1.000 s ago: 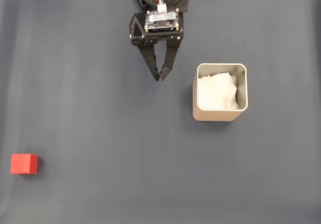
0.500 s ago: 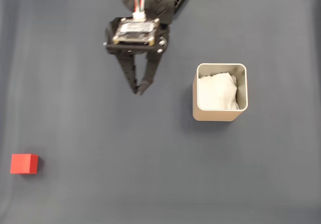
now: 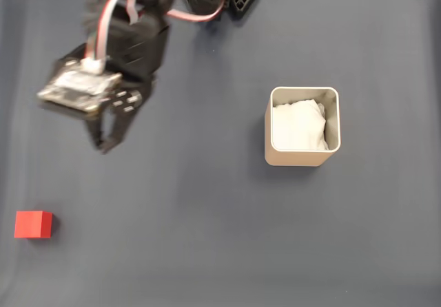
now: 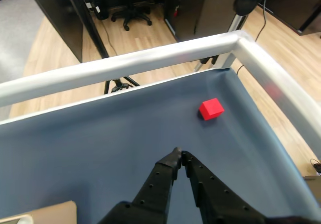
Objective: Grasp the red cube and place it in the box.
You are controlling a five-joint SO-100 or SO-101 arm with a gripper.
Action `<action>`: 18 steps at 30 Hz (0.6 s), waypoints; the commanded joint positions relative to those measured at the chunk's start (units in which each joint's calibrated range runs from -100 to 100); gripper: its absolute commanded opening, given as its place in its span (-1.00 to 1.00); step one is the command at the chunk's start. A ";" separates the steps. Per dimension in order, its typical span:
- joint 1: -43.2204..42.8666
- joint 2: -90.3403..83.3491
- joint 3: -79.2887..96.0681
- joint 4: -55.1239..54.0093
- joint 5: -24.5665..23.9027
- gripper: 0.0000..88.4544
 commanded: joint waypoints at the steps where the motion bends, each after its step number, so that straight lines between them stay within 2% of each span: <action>1: 3.71 5.59 -8.92 0.18 0.93 -1.00; 18: 11.31 31.73 -34.54 0.26 1.27 -0.97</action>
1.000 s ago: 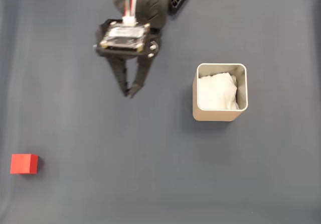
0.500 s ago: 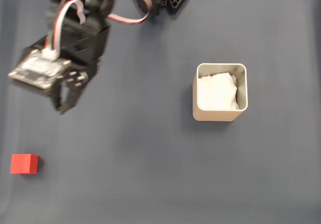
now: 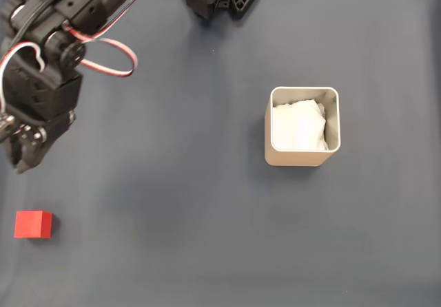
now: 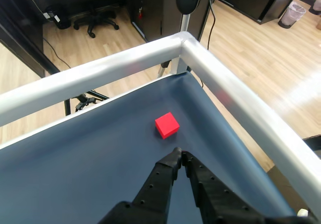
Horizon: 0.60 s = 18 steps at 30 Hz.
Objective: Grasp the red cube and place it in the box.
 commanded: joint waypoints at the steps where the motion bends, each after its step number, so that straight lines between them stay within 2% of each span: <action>1: 0.71 3.16 -8.04 0.10 0.29 -0.97; 18: 0.78 12.51 -17.52 2.97 0.73 -0.68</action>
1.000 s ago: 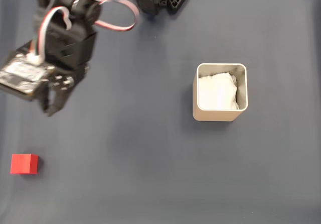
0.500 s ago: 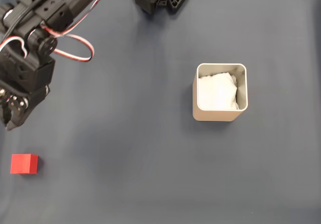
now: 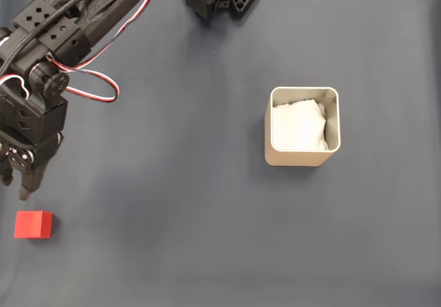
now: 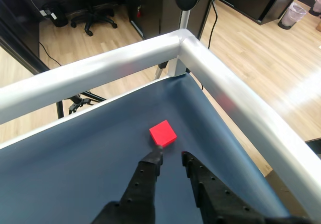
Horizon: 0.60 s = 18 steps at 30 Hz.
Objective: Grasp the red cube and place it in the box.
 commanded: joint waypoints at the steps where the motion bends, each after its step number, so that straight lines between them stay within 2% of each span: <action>1: 0.40 -0.34 -2.76 0.37 -0.05 -0.66; 12: 1.82 2.17 -2.49 -0.94 -0.83 -0.24; 18: 2.24 4.42 -2.49 -4.22 -1.66 -0.09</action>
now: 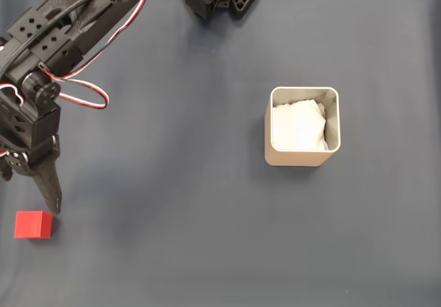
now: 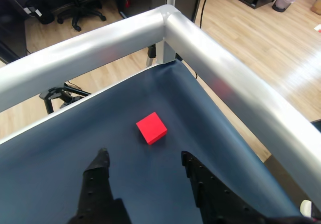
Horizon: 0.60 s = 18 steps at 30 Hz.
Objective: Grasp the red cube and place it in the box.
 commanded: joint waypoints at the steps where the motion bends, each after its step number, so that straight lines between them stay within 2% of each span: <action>1: 0.43 -0.05 -2.40 -2.52 -0.49 -0.08; 11: 0.86 3.93 -2.85 -10.24 -1.32 0.08; 18: 0.58 6.62 -3.22 -13.77 -2.25 0.10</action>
